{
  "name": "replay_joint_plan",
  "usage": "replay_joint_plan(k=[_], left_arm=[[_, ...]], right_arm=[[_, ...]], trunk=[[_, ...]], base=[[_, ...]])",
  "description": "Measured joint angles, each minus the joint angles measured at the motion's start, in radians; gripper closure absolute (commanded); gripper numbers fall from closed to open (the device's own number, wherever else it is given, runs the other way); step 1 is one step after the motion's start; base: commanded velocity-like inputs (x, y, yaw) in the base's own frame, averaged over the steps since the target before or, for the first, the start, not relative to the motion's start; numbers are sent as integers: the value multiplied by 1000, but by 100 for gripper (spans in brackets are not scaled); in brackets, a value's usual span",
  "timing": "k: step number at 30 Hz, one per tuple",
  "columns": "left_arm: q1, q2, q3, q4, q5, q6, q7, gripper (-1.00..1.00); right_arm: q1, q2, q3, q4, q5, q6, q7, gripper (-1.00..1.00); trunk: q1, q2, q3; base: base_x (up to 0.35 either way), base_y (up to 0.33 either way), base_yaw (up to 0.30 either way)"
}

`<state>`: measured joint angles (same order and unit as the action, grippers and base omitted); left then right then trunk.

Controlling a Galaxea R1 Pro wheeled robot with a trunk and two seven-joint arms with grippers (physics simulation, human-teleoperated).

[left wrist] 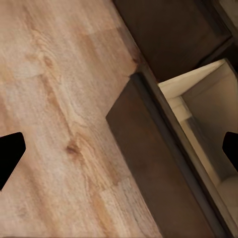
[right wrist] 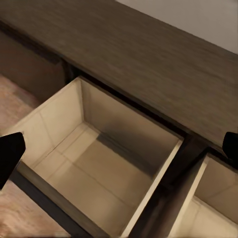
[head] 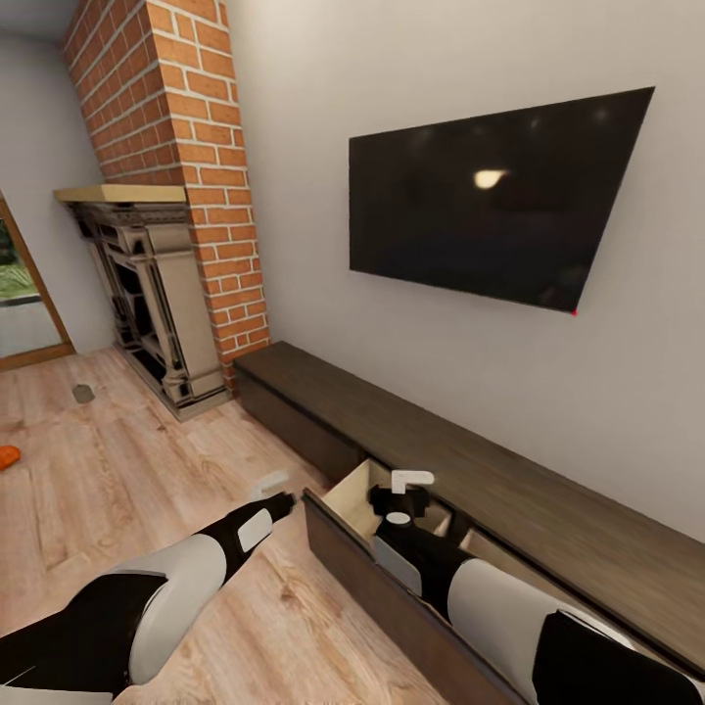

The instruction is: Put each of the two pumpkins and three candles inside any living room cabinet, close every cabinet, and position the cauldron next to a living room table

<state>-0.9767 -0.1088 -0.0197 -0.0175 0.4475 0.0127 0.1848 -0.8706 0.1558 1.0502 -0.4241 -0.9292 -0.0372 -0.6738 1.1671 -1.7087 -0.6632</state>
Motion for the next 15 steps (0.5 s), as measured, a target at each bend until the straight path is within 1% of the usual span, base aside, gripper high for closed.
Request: replay_joint_plan(k=[15], left_arm=[[0,-2,-1,0,0,1,-2,-100]], right_arm=[[0,1,10,0,0,0,0,-100]], trunk=[[0,0,-20]], base=[[0,0,186]])
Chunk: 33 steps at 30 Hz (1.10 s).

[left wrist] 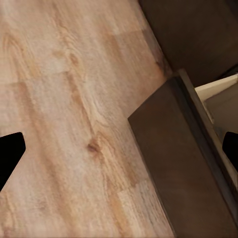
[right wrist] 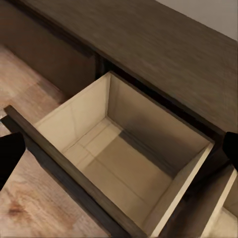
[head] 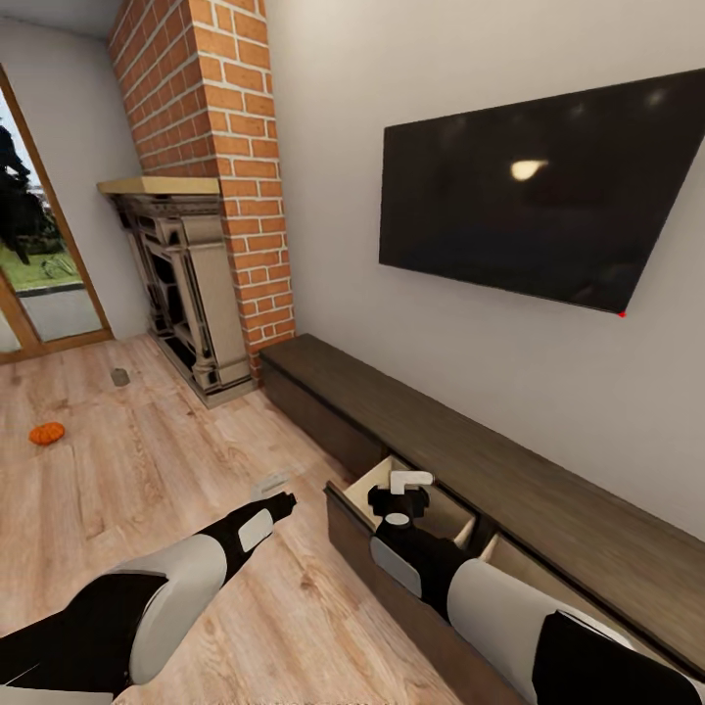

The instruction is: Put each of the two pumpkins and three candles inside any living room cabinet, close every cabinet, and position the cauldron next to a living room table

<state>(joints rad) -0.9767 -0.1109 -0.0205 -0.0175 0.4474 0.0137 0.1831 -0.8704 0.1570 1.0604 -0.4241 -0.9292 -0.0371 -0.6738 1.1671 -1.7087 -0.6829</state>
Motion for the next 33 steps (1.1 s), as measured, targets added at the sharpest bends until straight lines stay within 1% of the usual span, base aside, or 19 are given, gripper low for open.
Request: replay_joint_plan(k=[12,33], left_arm=[[0,-1,0,0,0,0,0,-100],[0,-4,0,0,0,0,-1,-100]], right_arm=[[3,8,0,0,0,0,0,-100],[5,10,0,0,0,1,0,-100]], trunk=[[0,0,-16],[0,0,-43]], base=[[0,0,186],[0,0,186]])
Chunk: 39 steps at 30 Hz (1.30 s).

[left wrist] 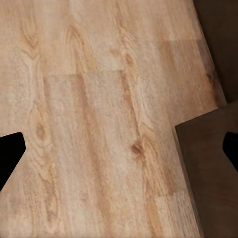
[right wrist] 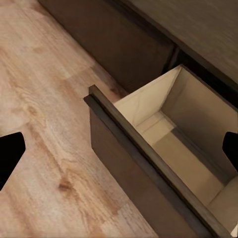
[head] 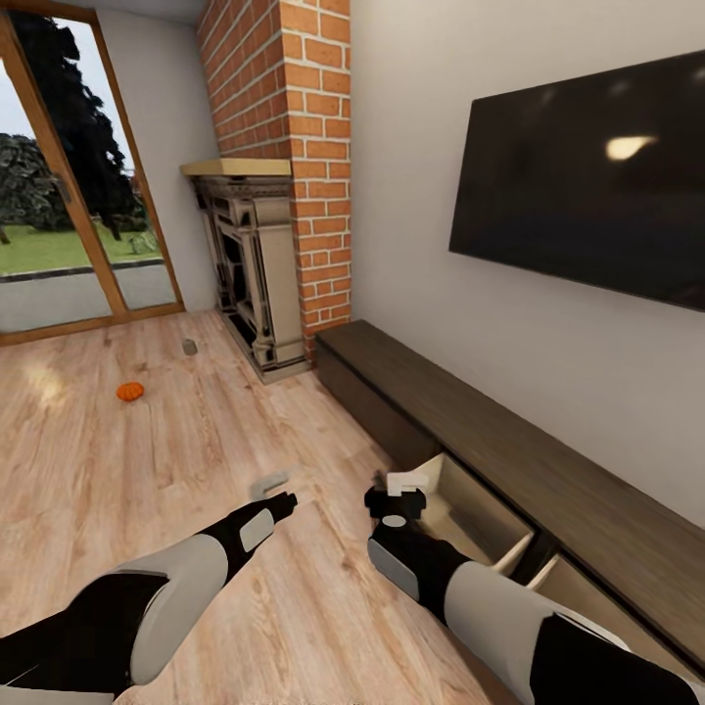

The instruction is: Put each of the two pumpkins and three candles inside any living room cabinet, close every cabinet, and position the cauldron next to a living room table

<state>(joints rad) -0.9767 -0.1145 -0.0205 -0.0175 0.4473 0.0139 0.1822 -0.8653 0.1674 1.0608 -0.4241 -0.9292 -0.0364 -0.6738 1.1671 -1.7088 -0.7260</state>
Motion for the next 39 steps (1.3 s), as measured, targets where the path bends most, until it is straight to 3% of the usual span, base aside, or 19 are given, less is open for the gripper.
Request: replay_joint_plan(k=[16,18,20,22,24,30,39], left_arm=[[0,-2,0,0,0,0,-1,-100],[0,-2,0,0,0,0,-1,-100],[0,-1,0,0,0,0,-1,-100],[0,0,0,0,0,0,0,-100],[0,0,0,0,0,0,0,-100],[0,0,0,0,0,0,0,-100],[6,0,0,0,0,0,-3,-100]], right_arm=[[4,1,1,-1,0,-3,17,-100],[4,0,-1,-1,0,-4,139,-100],[4,-1,-2,0,0,-4,206,-100],[4,-4,-5,36,1,-6,434,-100],[4,-2,-5,85,0,-24,489,-100],[4,1,-5,165,-6,-144,535,-100],[63,-4,-7,219,-12,-187,547,-100]], trunk=[[0,0,-21],[0,0,-23],[0,0,-26],[0,0,-29],[0,0,-31],[0,0,-40],[0,0,-51]], base=[[0,0,193],[0,0,191],[0,0,189],[0,0,182],[0,0,168],[0,0,137],[0,0,211]])
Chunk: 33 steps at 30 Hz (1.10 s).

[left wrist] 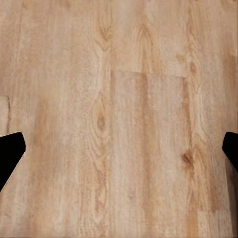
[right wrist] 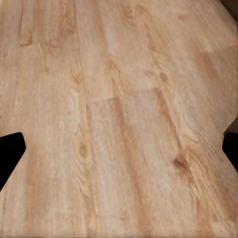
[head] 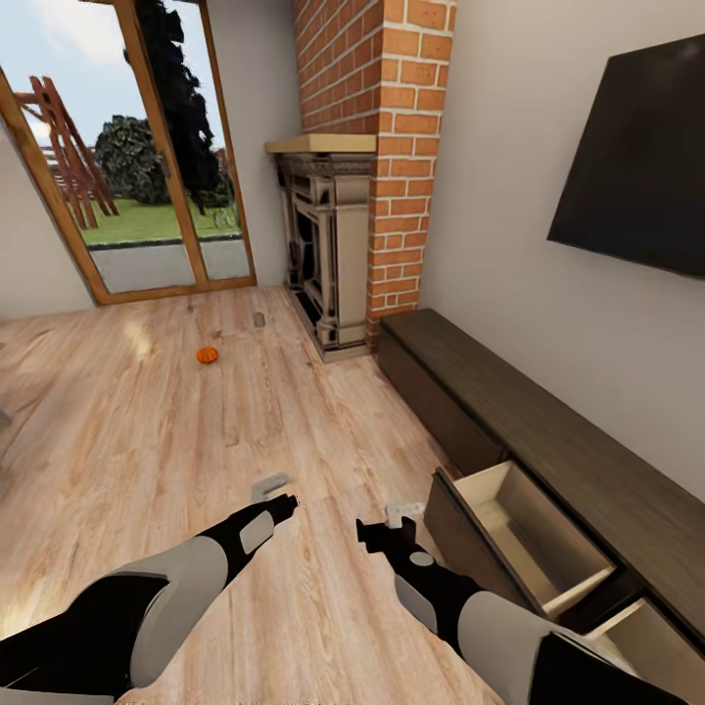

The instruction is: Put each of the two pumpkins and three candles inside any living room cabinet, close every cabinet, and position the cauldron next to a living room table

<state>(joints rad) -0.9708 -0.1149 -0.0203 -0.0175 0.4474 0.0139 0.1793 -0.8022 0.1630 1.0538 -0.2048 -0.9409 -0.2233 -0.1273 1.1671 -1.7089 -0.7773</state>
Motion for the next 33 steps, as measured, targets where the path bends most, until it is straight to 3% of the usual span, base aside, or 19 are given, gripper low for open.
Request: replay_joint_plan(k=[14,33], left_arm=[[0,1,0,0,-1,-1,-3,-100],[0,-4,0,0,-2,-1,-3,-100]], right_arm=[[9,-8,2,6,1,-5,-47,-100],[20,-2,4,26,1,-5,-49,-100]], trunk=[[0,0,10],[0,0,41]], base=[[0,0,69],[0,0,0]])
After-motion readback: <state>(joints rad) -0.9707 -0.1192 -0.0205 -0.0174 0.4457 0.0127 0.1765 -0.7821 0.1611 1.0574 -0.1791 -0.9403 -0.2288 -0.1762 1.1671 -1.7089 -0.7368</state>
